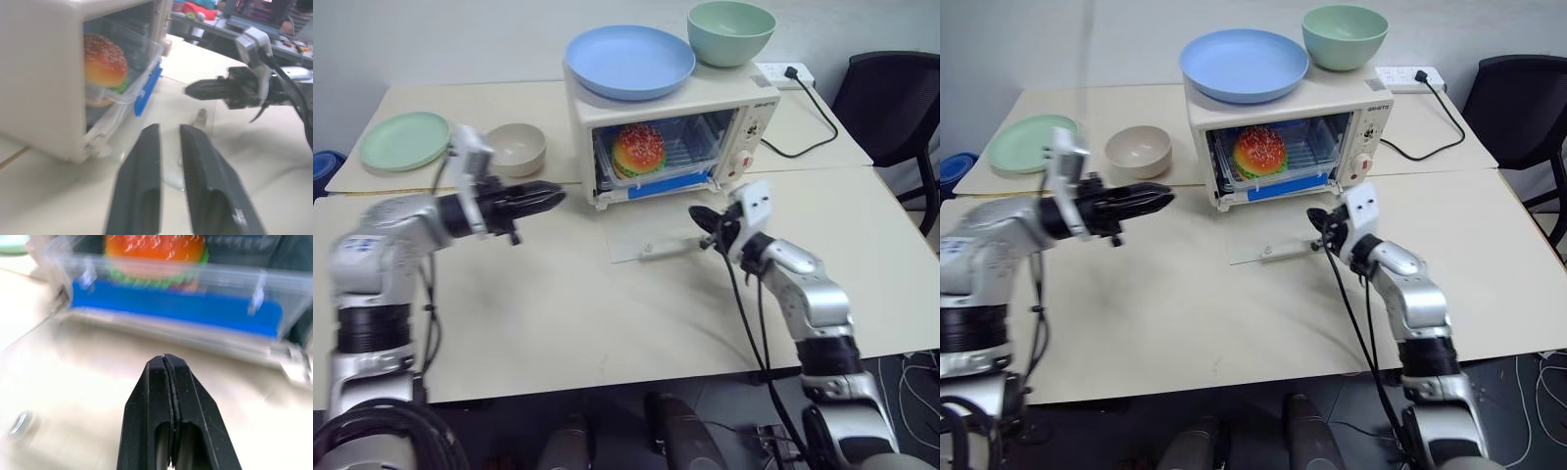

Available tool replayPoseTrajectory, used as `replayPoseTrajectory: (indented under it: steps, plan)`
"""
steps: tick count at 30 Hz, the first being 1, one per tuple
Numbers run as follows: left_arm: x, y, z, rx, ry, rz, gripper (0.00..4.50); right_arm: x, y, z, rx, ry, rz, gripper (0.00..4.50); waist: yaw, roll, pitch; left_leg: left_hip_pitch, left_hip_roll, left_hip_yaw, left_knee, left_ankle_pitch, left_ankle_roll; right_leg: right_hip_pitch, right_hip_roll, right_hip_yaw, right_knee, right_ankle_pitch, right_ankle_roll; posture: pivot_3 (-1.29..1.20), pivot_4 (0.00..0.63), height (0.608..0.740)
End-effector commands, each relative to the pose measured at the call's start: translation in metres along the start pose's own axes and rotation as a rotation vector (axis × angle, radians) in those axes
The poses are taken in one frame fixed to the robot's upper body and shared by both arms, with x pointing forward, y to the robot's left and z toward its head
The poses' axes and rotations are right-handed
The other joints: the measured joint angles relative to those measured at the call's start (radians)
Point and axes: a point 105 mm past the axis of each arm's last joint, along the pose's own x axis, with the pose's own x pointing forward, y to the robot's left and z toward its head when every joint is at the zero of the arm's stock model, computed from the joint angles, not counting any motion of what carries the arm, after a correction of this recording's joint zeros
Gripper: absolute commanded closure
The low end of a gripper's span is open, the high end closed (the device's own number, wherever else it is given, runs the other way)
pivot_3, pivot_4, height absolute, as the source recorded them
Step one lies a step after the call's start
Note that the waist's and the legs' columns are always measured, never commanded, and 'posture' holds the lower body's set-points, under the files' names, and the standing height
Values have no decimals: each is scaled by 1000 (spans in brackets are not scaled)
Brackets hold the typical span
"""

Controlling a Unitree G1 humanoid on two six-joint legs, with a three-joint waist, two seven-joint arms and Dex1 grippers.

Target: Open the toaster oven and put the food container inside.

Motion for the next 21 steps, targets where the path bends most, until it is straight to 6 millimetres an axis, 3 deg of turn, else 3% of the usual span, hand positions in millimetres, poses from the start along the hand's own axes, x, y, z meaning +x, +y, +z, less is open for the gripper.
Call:
replayPoseTrajectory:
  steps: [1,4,9,17,19,21]
  plan:
    - [-29,-21,16,44,31,-78,2526,-38,8,9,-7,8,42,4500,4,0,0,0,0,0,0,0,0,0,0,0,0,0,0,0,150,740]
    - [-43,-25,10,89,114,-78,1616,-61,11,-6,29,79,42,4500,15,0,0,1,0,-1,-1,-1,1,2,0,-1,-2,-1,-1,0,150,740]
    - [-48,-24,13,105,124,-76,159,-62,-2,-30,47,138,-52,4500,18,0,0,7,-2,2,0,0,2,7,5,1,-4,-1,-1,0,150,740]
    - [-43,-22,19,159,113,-76,40,-31,-21,-45,55,118,-112,4500,14,0,0,14,0,2,-1,-1,2,13,6,0,-5,-2,-2,0,150,740]
    - [-42,-19,21,169,109,-65,40,-22,-22,-37,44,89,-95,4500,15,0,0,14,0,2,-1,-1,2,13,6,0,-5,-2,-2,0,150,740]
    - [-42,-17,21,174,107,-59,40,-18,-25,-17,37,31,-82,4500,14,0,0,14,0,2,-1,-1,2,13,6,0,-5,-2,-2,0,150,740]
